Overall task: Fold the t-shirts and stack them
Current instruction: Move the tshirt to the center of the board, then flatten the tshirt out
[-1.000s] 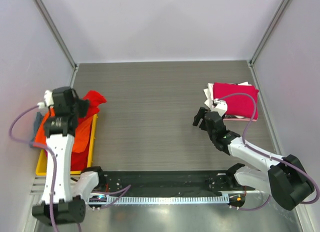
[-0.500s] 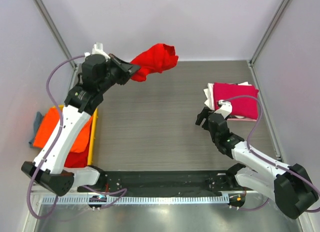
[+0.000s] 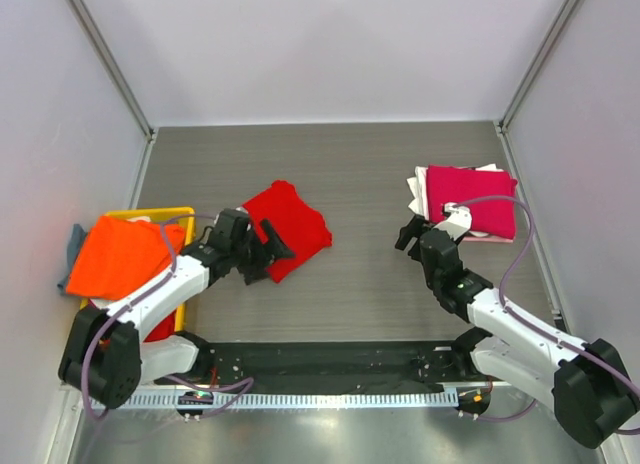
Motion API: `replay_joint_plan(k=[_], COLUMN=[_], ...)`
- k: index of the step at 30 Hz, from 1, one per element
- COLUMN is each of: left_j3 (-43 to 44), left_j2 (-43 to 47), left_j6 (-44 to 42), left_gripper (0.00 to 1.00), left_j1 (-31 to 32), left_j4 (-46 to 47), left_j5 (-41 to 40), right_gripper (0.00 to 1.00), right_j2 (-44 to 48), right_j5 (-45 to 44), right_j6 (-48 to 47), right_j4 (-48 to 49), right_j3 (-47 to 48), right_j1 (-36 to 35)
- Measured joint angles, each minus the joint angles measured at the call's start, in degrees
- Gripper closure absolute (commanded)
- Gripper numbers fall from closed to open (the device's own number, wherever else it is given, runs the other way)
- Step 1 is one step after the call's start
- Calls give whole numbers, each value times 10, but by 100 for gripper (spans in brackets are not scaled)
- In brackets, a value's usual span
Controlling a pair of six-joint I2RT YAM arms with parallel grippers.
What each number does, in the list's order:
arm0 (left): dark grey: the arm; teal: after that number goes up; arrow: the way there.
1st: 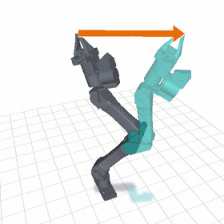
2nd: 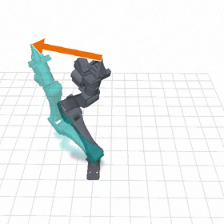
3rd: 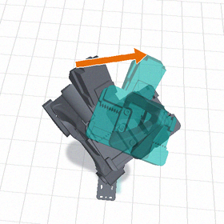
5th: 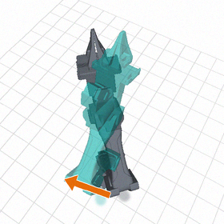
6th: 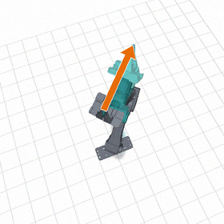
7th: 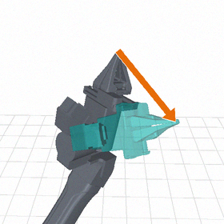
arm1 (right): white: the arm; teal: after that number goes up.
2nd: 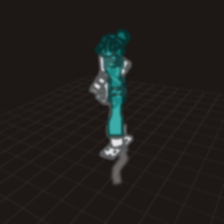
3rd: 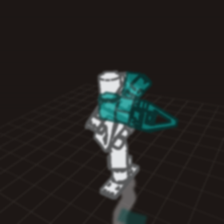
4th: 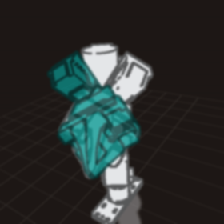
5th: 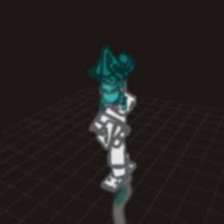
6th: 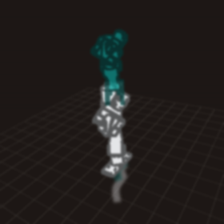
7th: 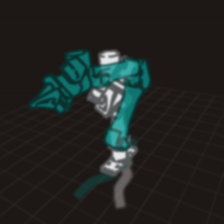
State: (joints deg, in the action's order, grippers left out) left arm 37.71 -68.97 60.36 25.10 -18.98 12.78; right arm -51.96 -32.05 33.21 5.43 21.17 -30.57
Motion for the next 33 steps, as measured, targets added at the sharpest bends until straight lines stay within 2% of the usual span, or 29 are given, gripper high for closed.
replay_joint_plan(k=[3,6,8,12,17,19,20,22,23,24,26,30,31,33], left_j3=[-2,43,82,139,181,210,230,270,291,310,353,430,446,475], left_j2=[43,80,82,55,-32,-82,-109,-157,-179,-196,-237,-317,-334,-371], left_j6=[-24,-54,-73,-116,-162,-177,-186,-196,-203,-206,-216,-230,-231,-234], left_gripper=[6,6,6,10,13,14,15,18,21,30,33,37,38,38], left_j1=[7,17,26,34,38,48,57,78,90,100,118,137,138,138], left_j4=[-16,-33,-38,-49,-79,-98,-105,-120,-126,-132,-139,-155,-163,-171], left_j5=[-14,-42,-64,-104,-140,-155,-163,-177,-184,-187,-192,-193,-194,-196], right_gripper=[20,24,25,36,41,51,52,66,72,78,78,89,96,99], right_j2=[-12,-32,-41,-56,-82,-98,-108,-127,-140,-154,-184,-235,-250,-289], right_j5=[1,11,26,65,96,97,97,96,96,96,95,87,87,92], right_j6=[2,2,2,-1,-3,-5,-5,-7,-6,-5,-4,-6,-8,-11], right_j4=[1,0,3,17,31,30,25,16,9,-3,-28,-91,-103,-125], right_j3=[0,0,0,0,2,7,12,26,37,50,77,143,163,205], right_j1=[0,0,0,0,0,2,5,15,24,36,56,84,90,104])
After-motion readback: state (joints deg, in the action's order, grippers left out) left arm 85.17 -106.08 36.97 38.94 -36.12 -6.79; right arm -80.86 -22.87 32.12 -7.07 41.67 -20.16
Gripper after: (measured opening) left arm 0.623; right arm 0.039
